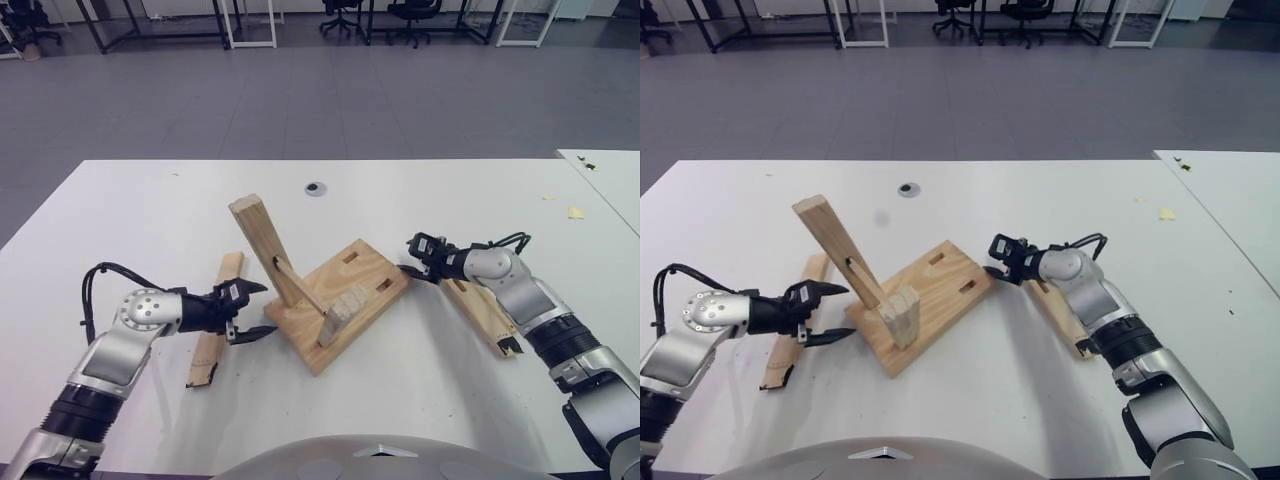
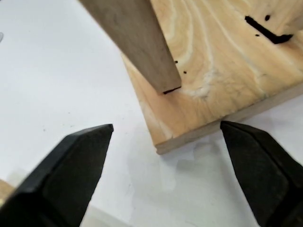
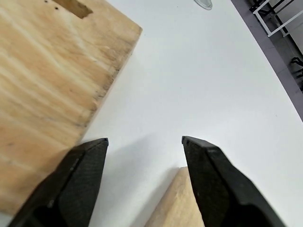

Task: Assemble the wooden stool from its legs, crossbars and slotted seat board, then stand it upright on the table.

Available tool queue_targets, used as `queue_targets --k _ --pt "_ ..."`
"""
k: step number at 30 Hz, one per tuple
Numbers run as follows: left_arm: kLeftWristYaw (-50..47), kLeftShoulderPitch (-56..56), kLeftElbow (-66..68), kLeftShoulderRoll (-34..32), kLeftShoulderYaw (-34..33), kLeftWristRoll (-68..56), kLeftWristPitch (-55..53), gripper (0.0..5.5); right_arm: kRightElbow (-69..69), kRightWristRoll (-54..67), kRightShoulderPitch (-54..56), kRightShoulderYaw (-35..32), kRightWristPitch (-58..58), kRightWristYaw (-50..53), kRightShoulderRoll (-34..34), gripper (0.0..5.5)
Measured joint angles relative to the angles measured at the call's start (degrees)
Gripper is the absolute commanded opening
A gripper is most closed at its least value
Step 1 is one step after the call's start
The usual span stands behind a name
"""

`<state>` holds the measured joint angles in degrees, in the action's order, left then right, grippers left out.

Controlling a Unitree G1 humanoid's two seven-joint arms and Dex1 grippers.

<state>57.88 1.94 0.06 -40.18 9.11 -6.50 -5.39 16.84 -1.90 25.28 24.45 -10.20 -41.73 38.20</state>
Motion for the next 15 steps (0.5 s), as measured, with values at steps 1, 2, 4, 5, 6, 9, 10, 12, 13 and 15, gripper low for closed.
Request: queue_targets --k 1,2,4,5,6,9,10,12,13,15 --pt "-1.13 0.88 2.41 1.10 0.45 1.12 1.94 4.17 -0.44 -0.32 -0.25 -0.02 0.01 -1.78 0.89 2.93" --pt "-3.17 2.13 5.08 2.50 0.60 2.49 3.93 4.17 -1.53 -0.71 -0.75 0.22 -0.01 -4.33 2.46 2.93" --pt "-7.14 7.10 12.43 5.21 0.43 4.88 7.18 4.17 -7.61 0.77 -3.69 -0.22 -2.14 -11.09 5.88 2.93" --pt "-8.08 9.43 15.84 6.19 0.33 5.13 8.21 4.17 -10.73 2.15 -5.36 -0.70 -3.44 -13.60 7.09 2.93" --pt "-9.10 12.71 20.26 7.32 0.16 5.32 9.58 4.17 -15.03 4.36 -7.84 -1.56 -5.34 -16.38 8.73 2.93" --pt "-9.87 23.50 33.37 11.20 0.18 6.68 13.88 4.17 -27.30 11.68 -12.99 -7.27 -10.33 -21.79 13.35 2.93" --pt "-9.67 26.62 35.72 13.12 0.27 6.57 16.48 4.17 -30.13 14.19 -11.56 -11.27 -11.62 -21.77 13.65 2.93" --pt "-9.32 28.15 38.99 12.40 -0.75 6.55 19.94 4.17 -29.79 15.76 -7.45 -16.78 -13.33 -20.00 14.18 2.93" --pt "-8.74 27.01 39.04 10.46 -1.90 6.33 20.90 4.17 -27.27 14.22 -5.44 -17.01 -12.66 -18.12 13.38 2.93" --pt "-6.36 22.67 36.91 4.76 -4.63 5.00 21.26 4.17 -21.38 9.62 -2.53 -15.97 -10.01 -13.83 10.84 2.93"
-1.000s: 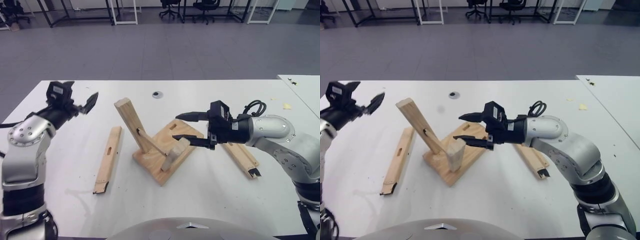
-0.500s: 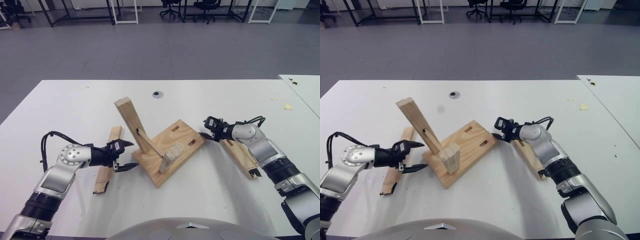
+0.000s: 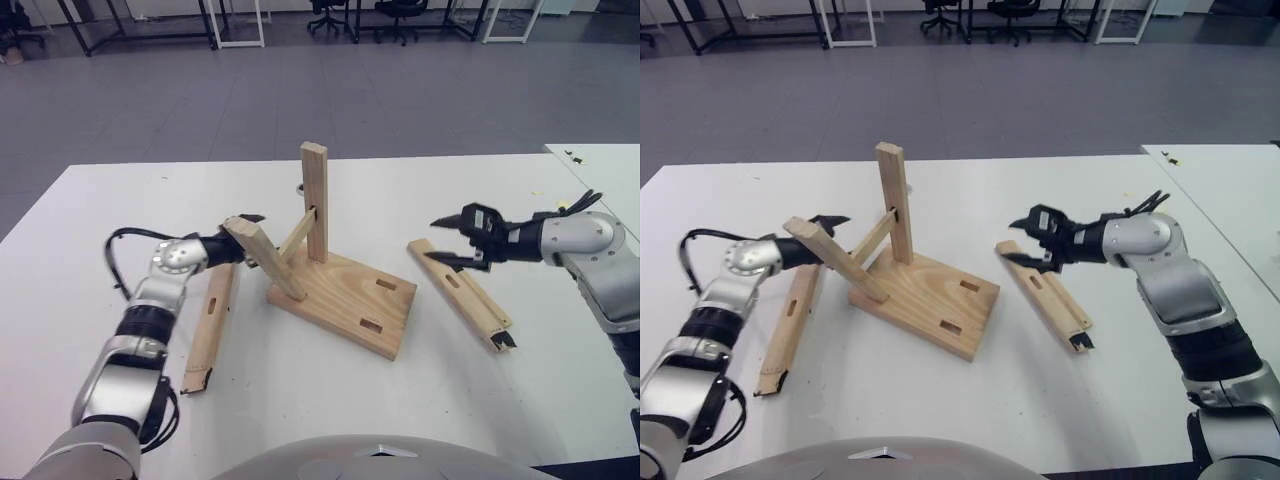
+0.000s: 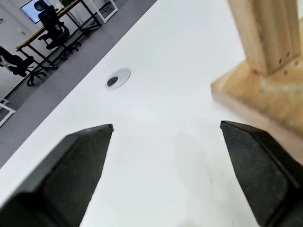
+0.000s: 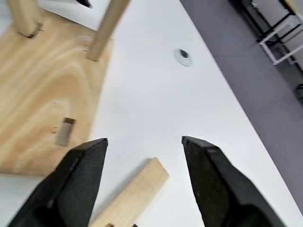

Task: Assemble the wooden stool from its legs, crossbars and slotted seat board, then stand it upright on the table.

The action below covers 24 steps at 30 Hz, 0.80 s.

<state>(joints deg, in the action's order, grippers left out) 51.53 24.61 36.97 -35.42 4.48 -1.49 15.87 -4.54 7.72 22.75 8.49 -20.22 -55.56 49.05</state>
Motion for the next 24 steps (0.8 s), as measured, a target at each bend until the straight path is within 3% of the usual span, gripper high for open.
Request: queue_targets --k 3,7,10,14,19,21,24 --pt "8.45 -10.30 -14.77 -6.66 -0.82 -3.56 -2.34 4.17 10.97 -8.42 2.32 7.65 7.42 4.52 -7.04 2.93" --pt "12.99 -12.19 -26.32 -4.45 5.24 -5.62 -8.26 4.17 23.15 -15.98 3.65 14.26 15.17 4.80 -10.61 2.93" --pt "10.54 -10.78 -23.18 -1.49 9.93 0.08 -7.71 4.17 22.28 -15.62 4.20 15.02 15.97 -2.00 -9.77 2.93" --pt "1.21 -3.66 -11.03 3.77 11.16 5.62 -3.83 4.17 13.26 -11.10 -0.68 14.83 11.63 -10.06 -8.07 2.93" --pt "-4.93 -0.30 -4.14 10.43 10.85 6.41 -1.22 4.17 4.60 -8.89 -6.21 9.10 6.68 -5.33 -8.14 2.93" --pt "-5.28 -0.61 -5.33 10.66 10.02 6.00 -0.86 4.17 1.19 -8.93 -8.07 3.30 3.31 3.29 -10.47 2.93" --pt "-7.13 -4.20 -12.28 7.75 5.07 3.89 -1.60 4.17 -6.69 -4.26 -14.10 -11.42 -7.25 14.13 -14.07 2.93"
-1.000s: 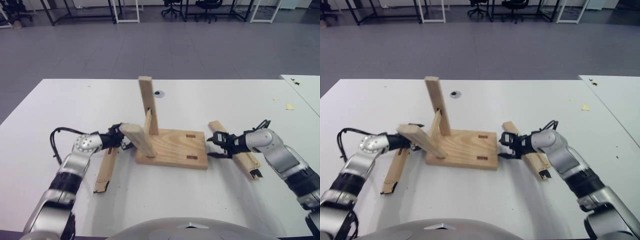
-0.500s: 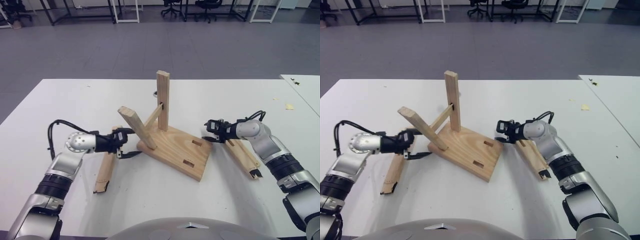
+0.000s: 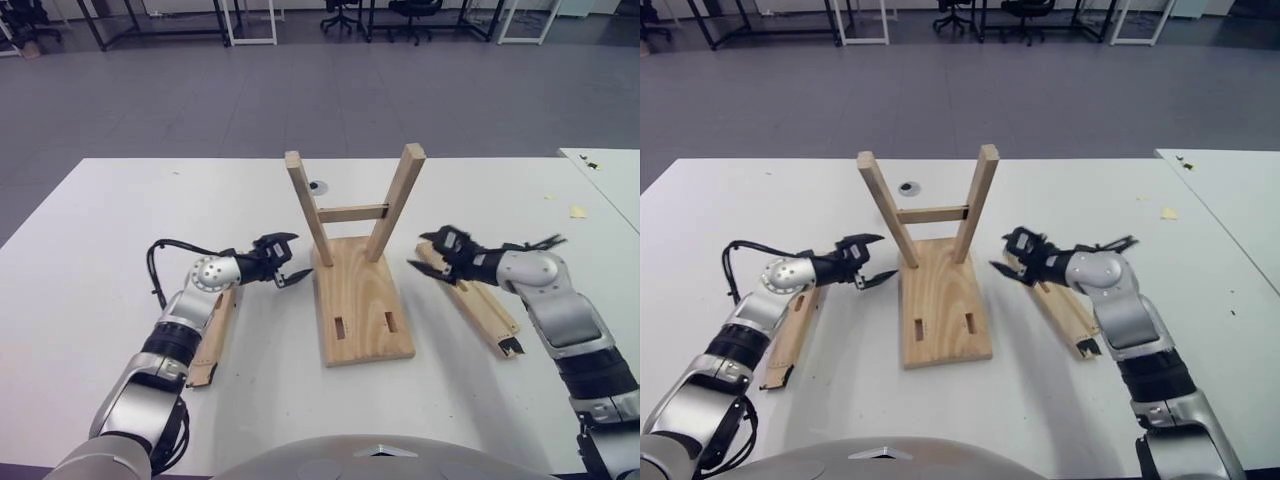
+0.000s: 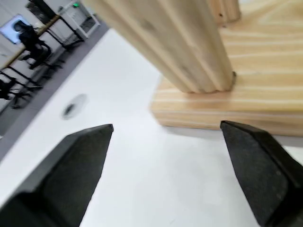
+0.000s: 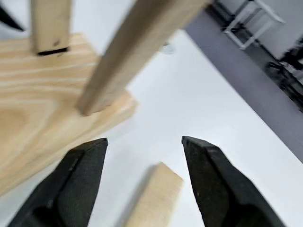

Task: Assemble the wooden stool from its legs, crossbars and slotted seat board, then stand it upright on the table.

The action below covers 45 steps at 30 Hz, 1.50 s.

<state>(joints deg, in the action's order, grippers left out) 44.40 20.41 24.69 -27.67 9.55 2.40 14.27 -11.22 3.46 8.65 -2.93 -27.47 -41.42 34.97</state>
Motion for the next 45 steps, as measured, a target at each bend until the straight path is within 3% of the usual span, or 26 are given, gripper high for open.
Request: queue_targets --k 4,7,13,21,28,30,36,38,42,45 --pt "-3.02 -6.48 -11.20 -1.73 -5.31 -2.91 -6.04 4.17 -1.73 2.55 -11.27 -12.10 -7.37 6.19 -0.93 2.93" --pt "-6.28 -11.44 -22.43 0.11 -8.83 -8.61 -14.15 4.17 1.21 5.10 -16.31 -15.58 -7.30 5.98 -1.28 2.93" --pt "-8.97 -14.73 -28.12 0.35 -12.17 -10.76 -21.52 4.17 5.18 6.25 -18.66 -13.87 -3.07 3.47 -1.22 2.93" --pt "-9.29 -15.10 -29.27 0.35 -12.36 -10.79 -23.72 4.17 6.14 7.85 -18.40 -9.68 -0.97 3.24 -2.37 2.93" --pt "-9.43 -15.18 -32.06 0.47 -12.06 -11.66 -26.61 4.17 9.08 10.44 -16.91 -10.40 -2.41 5.73 -4.00 1.73" --pt "-9.50 -15.45 -36.04 0.65 -13.33 -14.63 -30.24 4.17 9.98 10.98 -16.49 -10.66 -3.25 5.87 -3.97 1.33" --pt "-10.03 -13.24 -53.21 0.50 -21.40 -40.35 -46.76 4.17 10.92 7.52 -15.95 -9.78 2.57 9.49 -3.17 1.32" --pt "-16.47 -4.57 -54.10 2.73 -24.24 -53.77 -49.99 4.17 10.27 7.10 -12.85 -10.72 6.71 13.15 -4.09 1.32" --pt "-28.85 16.13 -49.88 8.76 -24.18 -72.98 -52.97 4.17 -0.20 8.02 8.53 -11.42 7.85 18.98 -4.21 1.32" --pt "-37.79 26.57 -42.04 14.36 -21.38 -80.81 -55.59 4.17 -11.11 8.20 28.54 -2.00 7.53 19.40 -7.67 1.32"
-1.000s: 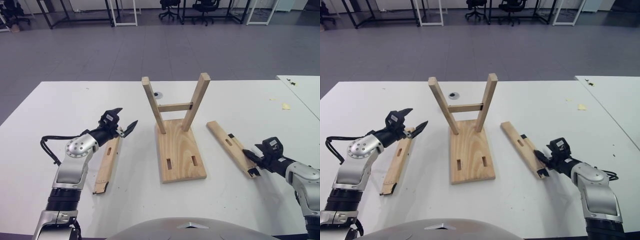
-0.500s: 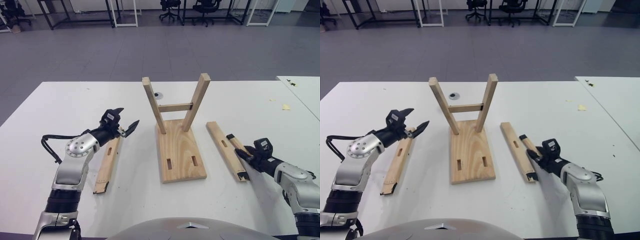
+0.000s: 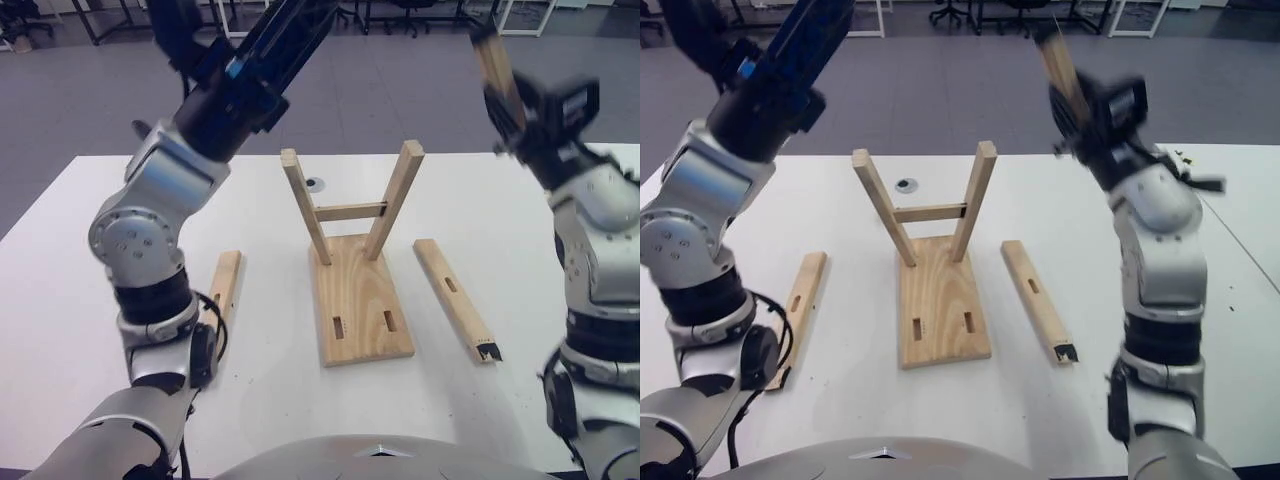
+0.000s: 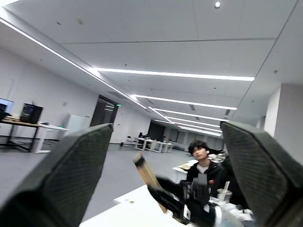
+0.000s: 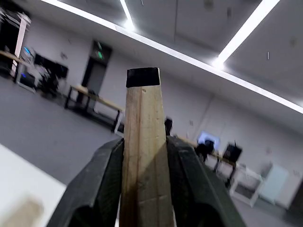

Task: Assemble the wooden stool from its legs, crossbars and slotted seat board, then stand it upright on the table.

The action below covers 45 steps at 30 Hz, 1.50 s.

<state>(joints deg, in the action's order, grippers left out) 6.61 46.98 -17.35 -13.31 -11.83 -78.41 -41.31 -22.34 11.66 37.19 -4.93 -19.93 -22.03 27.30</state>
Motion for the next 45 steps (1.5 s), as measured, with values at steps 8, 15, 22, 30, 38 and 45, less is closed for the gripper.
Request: queue_targets --k 8,15,22,30,38,45 --pt "-6.79 2.16 2.58 2.89 1.33 -4.86 -0.77 2.56 -4.40 -2.19 6.21 10.51 2.24 -2.36 -4.99 1.32" --pt "-7.11 2.13 1.48 1.87 0.17 -3.78 0.61 1.32 -3.85 -3.50 5.19 10.70 2.67 -3.67 -4.15 1.32" --pt "-5.85 2.08 1.39 1.60 0.52 -0.34 0.87 0.48 -3.91 -3.96 4.89 10.79 2.87 -4.24 -4.31 1.32" --pt "-4.67 0.67 -1.18 -5.77 -2.94 4.60 0.86 0.39 -4.37 -4.41 2.47 11.73 -1.15 -4.90 -3.80 3.05" --pt "-4.86 -21.17 -0.86 -19.09 -24.52 9.52 3.21 0.39 -7.71 -3.66 -6.73 2.50 -5.22 -0.85 -2.95 3.34" --pt "1.08 -51.57 -4.32 -7.17 -18.21 25.18 10.60 0.39 0.60 -9.52 -18.99 -6.63 1.10 6.61 -2.48 3.34"
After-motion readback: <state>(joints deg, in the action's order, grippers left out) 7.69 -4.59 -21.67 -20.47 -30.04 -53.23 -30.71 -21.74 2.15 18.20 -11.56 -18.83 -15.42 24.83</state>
